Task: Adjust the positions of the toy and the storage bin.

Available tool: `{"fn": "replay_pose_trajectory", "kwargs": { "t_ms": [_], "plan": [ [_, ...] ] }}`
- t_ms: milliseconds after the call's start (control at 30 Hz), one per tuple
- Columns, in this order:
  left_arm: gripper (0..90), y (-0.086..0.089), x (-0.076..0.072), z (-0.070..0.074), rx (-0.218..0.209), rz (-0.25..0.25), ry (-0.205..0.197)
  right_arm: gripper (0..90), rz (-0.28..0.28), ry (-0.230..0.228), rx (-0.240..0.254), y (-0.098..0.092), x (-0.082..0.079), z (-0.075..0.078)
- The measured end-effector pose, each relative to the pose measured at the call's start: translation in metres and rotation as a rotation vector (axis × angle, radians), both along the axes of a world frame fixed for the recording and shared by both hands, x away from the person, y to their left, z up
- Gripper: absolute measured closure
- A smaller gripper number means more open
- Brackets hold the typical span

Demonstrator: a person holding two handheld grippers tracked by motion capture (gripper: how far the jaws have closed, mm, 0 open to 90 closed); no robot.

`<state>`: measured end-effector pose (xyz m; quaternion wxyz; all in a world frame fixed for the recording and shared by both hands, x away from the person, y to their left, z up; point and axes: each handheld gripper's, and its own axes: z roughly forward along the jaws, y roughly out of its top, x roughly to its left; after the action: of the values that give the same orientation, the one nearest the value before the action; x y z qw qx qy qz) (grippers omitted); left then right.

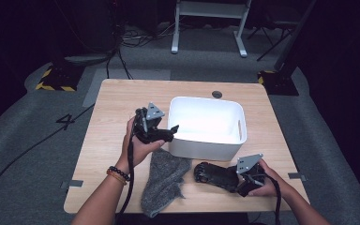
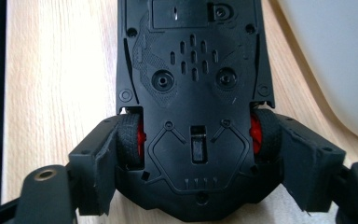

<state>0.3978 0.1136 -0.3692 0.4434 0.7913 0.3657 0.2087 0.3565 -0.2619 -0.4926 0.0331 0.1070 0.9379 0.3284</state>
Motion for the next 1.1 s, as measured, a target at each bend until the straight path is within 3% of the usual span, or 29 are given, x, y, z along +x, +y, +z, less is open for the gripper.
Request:
{"fn": "replay_pose_trajectory", "kwargs": {
  "t_ms": [100,167,267,333,400,533,700,800,1100],
  "plan": [
    [16.7,0.014,-0.008,0.0,0.004,-0.011,-0.017,23.2,-0.014,0.005,0.009,0.0,-0.001,0.0],
    [16.4,0.021,-0.016,-0.004,0.031,-0.011,-0.025,22.2,-0.016,-0.013,-0.005,0.002,-0.002,0.0],
    [15.9,0.033,-0.03,-0.016,0.062,-0.034,-0.026,21.2,-0.015,-0.001,0.031,0.003,-0.002,0.002],
    [15.9,0.038,-0.037,-0.027,0.108,-0.042,-0.02,20.1,-0.024,-0.017,0.03,0.005,-0.003,0.004],
    [15.9,0.044,-0.043,-0.04,0.147,-0.047,-0.002,20.2,-0.03,-0.026,0.031,0.008,-0.004,0.006],
    [16.0,0.056,-0.049,-0.066,0.156,-0.044,0.062,20.9,-0.026,-0.044,0.005,0.018,-0.006,0.007],
    [16.0,0.07,-0.049,-0.093,0.177,-0.045,0.123,21.0,-0.04,-0.026,-0.009,0.022,-0.002,0.001],
    [16.2,0.076,-0.047,-0.103,0.182,-0.05,0.145,21.7,-0.041,-0.015,-0.011,0.02,-0.002,-0.001],
    [16.3,0.076,-0.043,-0.122,0.209,-0.047,0.203,22.7,-0.071,-0.019,0.043,0.005,-0.004,-0.004]
  ]
}}
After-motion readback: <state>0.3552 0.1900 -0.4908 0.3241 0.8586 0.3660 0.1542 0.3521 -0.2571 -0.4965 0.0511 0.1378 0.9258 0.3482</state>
